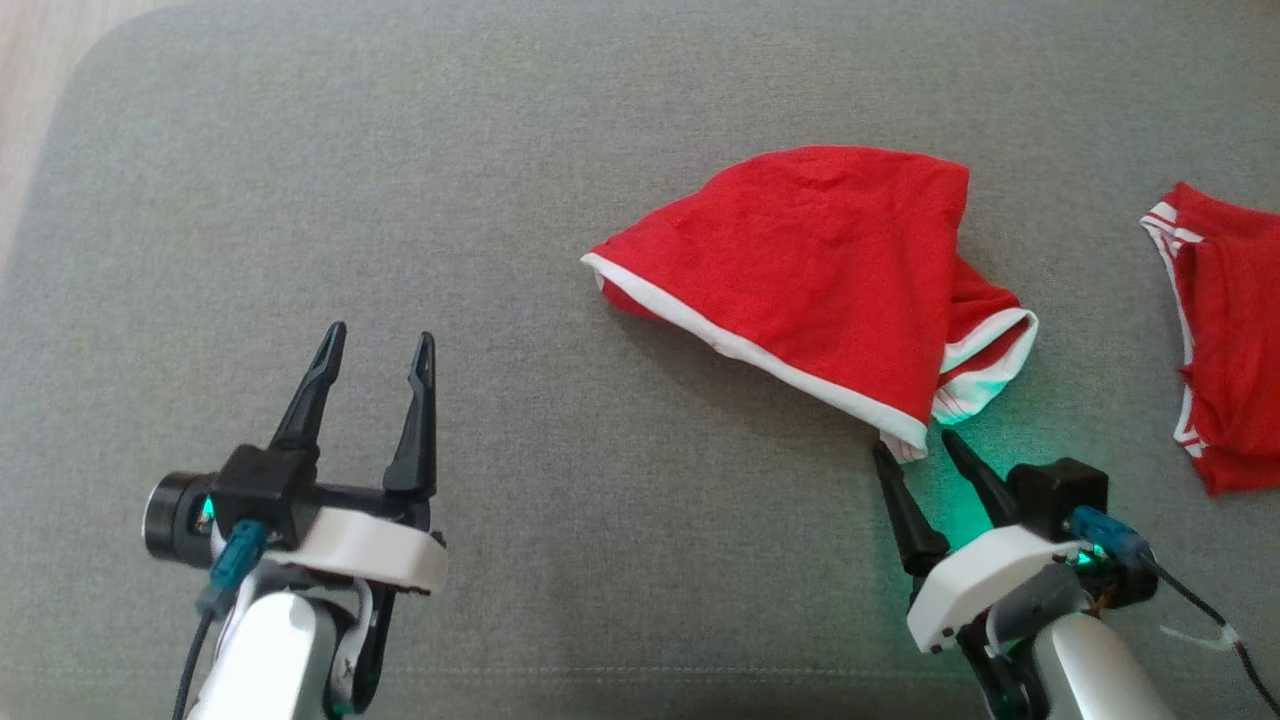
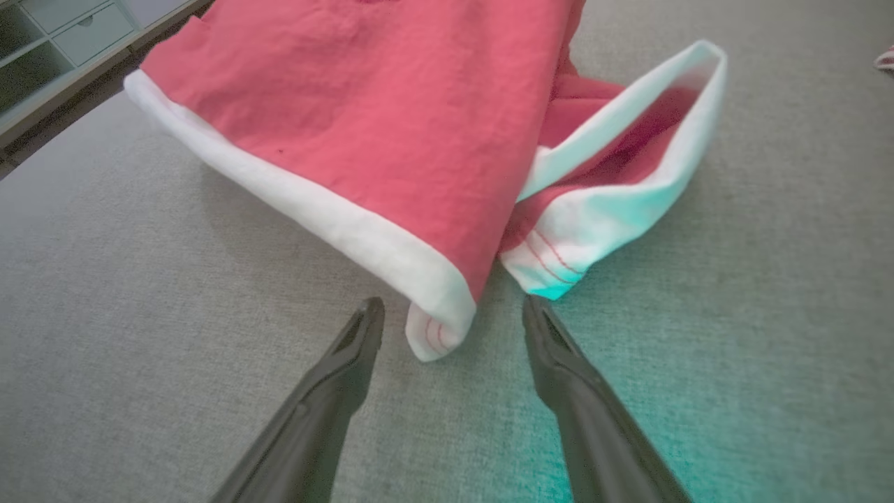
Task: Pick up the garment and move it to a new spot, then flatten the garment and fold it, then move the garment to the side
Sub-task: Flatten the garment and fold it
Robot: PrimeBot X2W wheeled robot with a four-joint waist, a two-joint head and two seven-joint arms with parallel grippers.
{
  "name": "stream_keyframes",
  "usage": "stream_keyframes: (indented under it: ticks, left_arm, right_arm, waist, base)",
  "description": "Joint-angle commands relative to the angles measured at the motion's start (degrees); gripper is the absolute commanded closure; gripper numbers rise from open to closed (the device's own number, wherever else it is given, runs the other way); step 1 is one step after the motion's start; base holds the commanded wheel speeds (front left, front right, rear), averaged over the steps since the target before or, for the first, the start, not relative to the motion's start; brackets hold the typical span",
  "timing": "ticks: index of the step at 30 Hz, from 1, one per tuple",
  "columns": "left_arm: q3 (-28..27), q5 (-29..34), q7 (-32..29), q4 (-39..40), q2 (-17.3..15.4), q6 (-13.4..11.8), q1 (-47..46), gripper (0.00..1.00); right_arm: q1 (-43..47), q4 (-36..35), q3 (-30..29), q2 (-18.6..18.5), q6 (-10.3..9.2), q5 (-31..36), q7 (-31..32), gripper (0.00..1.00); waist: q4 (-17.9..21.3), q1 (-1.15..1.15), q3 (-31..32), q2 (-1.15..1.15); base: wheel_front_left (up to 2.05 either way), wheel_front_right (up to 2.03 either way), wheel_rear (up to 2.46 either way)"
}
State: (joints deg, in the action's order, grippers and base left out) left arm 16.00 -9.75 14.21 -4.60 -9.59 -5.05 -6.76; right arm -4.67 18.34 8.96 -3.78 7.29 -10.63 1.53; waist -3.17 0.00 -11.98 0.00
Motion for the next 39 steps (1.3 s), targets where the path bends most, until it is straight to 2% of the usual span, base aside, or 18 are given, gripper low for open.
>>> stream_keyframes:
  ticks: [1, 2, 3, 9, 15, 19, 22, 26, 27, 29, 30, 31, 32, 33, 39]
  left_arm:
    - [-1.8, -0.6, 0.5, 1.5, -0.6, -0.1, -2.8, 0.0]
    - [-1.8, -0.6, 0.5, 1.4, -0.5, -0.1, -2.9, 0.0]
    - [-1.8, -0.7, 0.5, 1.4, -0.5, -0.1, -2.9, 0.0]
    - [-2.0, -0.8, 0.7, 1.2, -0.2, -0.3, -2.9, 0.0]
    - [-2.3, -0.9, 0.7, 1.2, -0.2, -0.4, -2.8, 0.0]
    - [-2.2, -0.9, 0.8, 1.1, -0.1, -0.3, -3.2, 0.0]
    - [-2.1, -0.8, 0.8, 1.1, 0.1, 0.0, -3.5, 0.0]
    - [-2.3, -0.8, 0.8, 1.1, 0.3, 0.1, -3.4, 0.0]
    - [-2.4, -0.8, 0.8, 1.1, 0.3, 0.0, -3.2, 0.0]
    - [-2.5, -0.8, 0.8, 1.1, 0.3, 0.1, -3.0, 0.0]
    - [-2.6, -0.8, 0.8, 1.1, 0.3, 0.1, -2.8, 0.0]
    - [-2.6, -0.8, 0.8, 1.1, 0.4, 0.1, -2.7, 0.0]
    - [-2.6, -0.8, 0.8, 1.0, 0.4, 0.1, -2.5, 0.0]
    - [-2.7, -0.8, 0.8, 1.0, 0.4, 0.1, -2.4, 0.0]
    - [-2.8, -0.7, 0.8, 0.9, 0.3, 0.1, -1.6, 0.0]
  right_arm:
    - [-1.7, -0.6, 1.5, 0.4, 0.2, -0.3, -0.7, 0.07]
    - [-2.3, 0.3, 1.5, 0.5, 0.2, -0.1, -0.9, 0.62]
    - [-2.8, 1.0, 1.2, 0.5, 0.2, 0.1, -1.1, 1.0]
    - [-4.6, -0.3, -0.7, -2.2, 0.2, 1.7, -2.9, 1.0]
    - [-6.9, -6.4, -4.1, -7.3, 0.2, 3.7, -3.2, 1.0]
    - [-8.3, -7.1, -7.8, -10.2, 0.2, 5.2, -3.0, 1.0]
    - [-8.1, -4.3, -10.5, -10.5, 0.2, 5.6, -3.0, 1.0]
    - [-7.1, -0.3, -9.5, -8.5, 0.2, 4.7, -3.3, 1.0]
    - [-6.9, 0.6, -9.0, -8.0, 0.2, 4.4, -3.6, 0.9]
    - [-6.6, 2.4, -8.1, -7.0, 0.2, 4.1, -4.2, 0.85]
    - [-6.5, 3.2, -7.8, -6.5, 0.2, 3.9, -4.4, 0.72]
    - [-6.3, 3.9, -7.6, -6.1, 0.2, 3.7, -4.7, 0.64]
    - [-6.2, 4.6, -7.5, -5.6, 0.2, 3.4, -5.1, 0.39]
    - [-6.2, 5.1, -7.5, -5.2, 0.2, 3.2, -5.5, 0.0]
    - [-4.3, 2.9, -7.3, -3.3, 0.2, 2.7, -9.2, 0.0]
  waist:
    - [-0.2, 0.0, -0.1, 0.0]
    - [-0.4, 0.0, -0.2, 0.0]
    - [-0.5, 0.0, -0.3, 0.0]
    - [-0.6, 0.0, -0.2, 0.0]
    - [0.0, 0.0, -0.2, 0.0]
    - [0.1, 0.0, -0.4, 0.0]
    - [-0.2, 0.0, -0.5, 0.0]
    - [-0.3, 0.0, -0.5, 0.0]
    - [-0.3, 0.0, -0.5, 0.0]
    - [-0.2, 0.0, -0.4, 0.0]
    - [0.0, 0.0, -0.3, 0.0]
    - [0.1, 0.0, -0.2, 0.0]
    - [0.2, 0.0, -0.1, 0.0]
    - [0.3, 0.0, 0.0, 0.0]
    - [0.7, 0.0, 1.2, 0.0]
  base:
    - [0.0, 0.0, 0.0]
    - [0.0, 0.0, 0.0]
    - [0.0, 0.0, 0.0]
    - [0.0, 0.0, 0.0]
    - [0.0, 0.0, 0.0]
    - [0.0, 0.0, 0.0]
    - [0.0, 0.0, 0.0]
    - [0.0, 0.0, 0.0]
    - [0.0, 0.0, 0.0]
    - [0.0, 0.0, 0.0]
    - [0.0, 0.0, 0.0]
    - [0.0, 0.0, 0.0]
    - [0.0, 0.0, 0.0]
    - [0.0, 0.0, 0.0]
    - [0.0, 0.0, 0.0]
